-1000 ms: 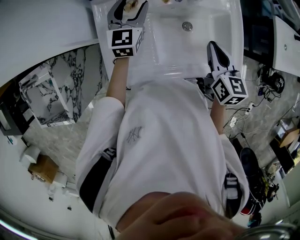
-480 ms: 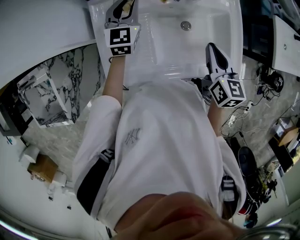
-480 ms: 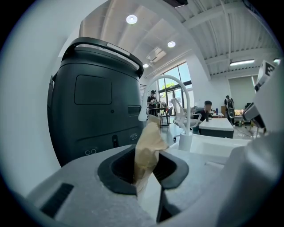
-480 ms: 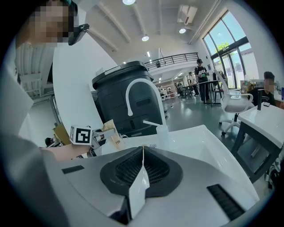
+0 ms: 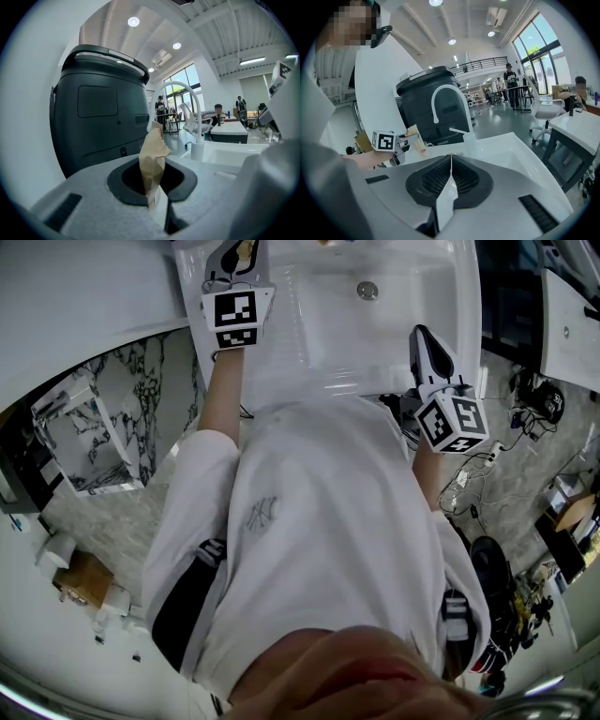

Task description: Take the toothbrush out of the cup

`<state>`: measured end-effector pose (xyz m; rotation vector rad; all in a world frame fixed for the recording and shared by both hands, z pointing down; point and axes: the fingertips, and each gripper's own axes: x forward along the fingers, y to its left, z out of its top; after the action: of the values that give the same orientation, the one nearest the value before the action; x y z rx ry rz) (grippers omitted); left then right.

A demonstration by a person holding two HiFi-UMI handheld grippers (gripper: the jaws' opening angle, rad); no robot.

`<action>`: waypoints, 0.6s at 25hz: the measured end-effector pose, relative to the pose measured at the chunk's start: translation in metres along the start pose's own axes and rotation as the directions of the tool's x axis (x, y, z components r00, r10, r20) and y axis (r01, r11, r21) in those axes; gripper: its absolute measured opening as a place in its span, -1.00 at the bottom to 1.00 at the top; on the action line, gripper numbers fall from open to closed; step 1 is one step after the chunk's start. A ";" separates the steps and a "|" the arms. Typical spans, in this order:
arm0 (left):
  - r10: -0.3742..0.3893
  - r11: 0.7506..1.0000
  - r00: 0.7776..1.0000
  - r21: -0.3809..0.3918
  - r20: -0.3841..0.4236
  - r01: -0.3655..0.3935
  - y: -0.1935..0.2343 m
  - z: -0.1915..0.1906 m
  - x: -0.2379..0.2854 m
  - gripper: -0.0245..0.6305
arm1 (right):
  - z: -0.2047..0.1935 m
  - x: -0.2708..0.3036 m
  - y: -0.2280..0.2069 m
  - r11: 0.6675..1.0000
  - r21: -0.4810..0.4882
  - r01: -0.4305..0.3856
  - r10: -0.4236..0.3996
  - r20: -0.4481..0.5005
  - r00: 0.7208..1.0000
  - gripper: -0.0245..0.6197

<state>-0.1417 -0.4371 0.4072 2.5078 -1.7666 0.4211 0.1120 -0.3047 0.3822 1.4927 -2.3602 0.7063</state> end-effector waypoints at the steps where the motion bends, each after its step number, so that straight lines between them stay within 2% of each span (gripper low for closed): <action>1: 0.002 1.000 1.000 -0.001 0.006 -0.002 0.001 0.004 -0.002 -0.80 | 0.000 0.000 0.000 1.000 0.001 0.001 -0.001 0.004 1.000 -0.88; 9: 0.029 0.998 0.996 -0.053 0.089 -0.024 0.006 0.052 -0.020 -0.80 | 0.007 -0.008 0.001 1.000 -0.003 0.002 -0.002 0.046 0.999 -0.88; 15: 0.040 0.997 0.992 -0.069 0.119 -0.032 0.007 0.071 -0.035 -0.81 | 0.007 -0.015 0.002 1.000 -0.002 -0.004 0.004 0.064 0.998 -0.88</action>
<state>-0.1456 -0.4215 0.3296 2.5083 -1.8363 0.2123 0.1171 -0.2967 0.3689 1.5321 -2.4101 0.6668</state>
